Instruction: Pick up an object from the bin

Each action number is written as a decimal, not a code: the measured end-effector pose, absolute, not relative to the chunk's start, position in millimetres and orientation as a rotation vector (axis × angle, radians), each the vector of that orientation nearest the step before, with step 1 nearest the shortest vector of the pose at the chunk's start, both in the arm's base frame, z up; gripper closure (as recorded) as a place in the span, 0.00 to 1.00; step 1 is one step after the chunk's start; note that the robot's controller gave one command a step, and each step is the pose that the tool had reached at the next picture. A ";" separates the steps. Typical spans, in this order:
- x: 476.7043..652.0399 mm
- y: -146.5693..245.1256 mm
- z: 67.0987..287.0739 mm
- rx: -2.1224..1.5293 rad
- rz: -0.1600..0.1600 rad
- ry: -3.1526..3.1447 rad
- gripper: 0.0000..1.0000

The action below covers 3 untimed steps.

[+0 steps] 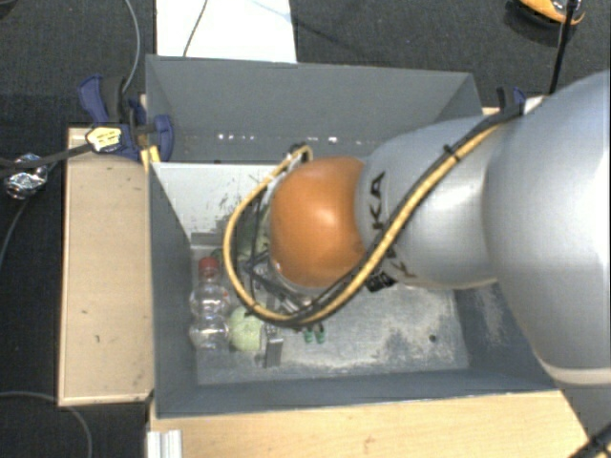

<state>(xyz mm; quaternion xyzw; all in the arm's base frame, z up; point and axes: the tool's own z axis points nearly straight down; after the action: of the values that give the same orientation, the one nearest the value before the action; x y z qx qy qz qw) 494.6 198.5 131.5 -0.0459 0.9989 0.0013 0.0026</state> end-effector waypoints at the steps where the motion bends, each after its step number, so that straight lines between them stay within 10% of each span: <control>1: 495.7 200.9 81.2 -0.192 0.007 3.127 0.00; 2: 498.2 202.7 52.6 -0.205 0.009 3.124 0.00; 3: 503.8 194.0 72.6 -0.367 0.012 3.104 1.00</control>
Offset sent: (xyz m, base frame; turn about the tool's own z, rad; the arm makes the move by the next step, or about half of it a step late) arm 0.0075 0.0080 -0.0615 -0.0695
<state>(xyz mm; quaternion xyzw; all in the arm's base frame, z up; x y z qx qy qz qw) 503.8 194.0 72.6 -0.1172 0.9931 0.0039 0.0078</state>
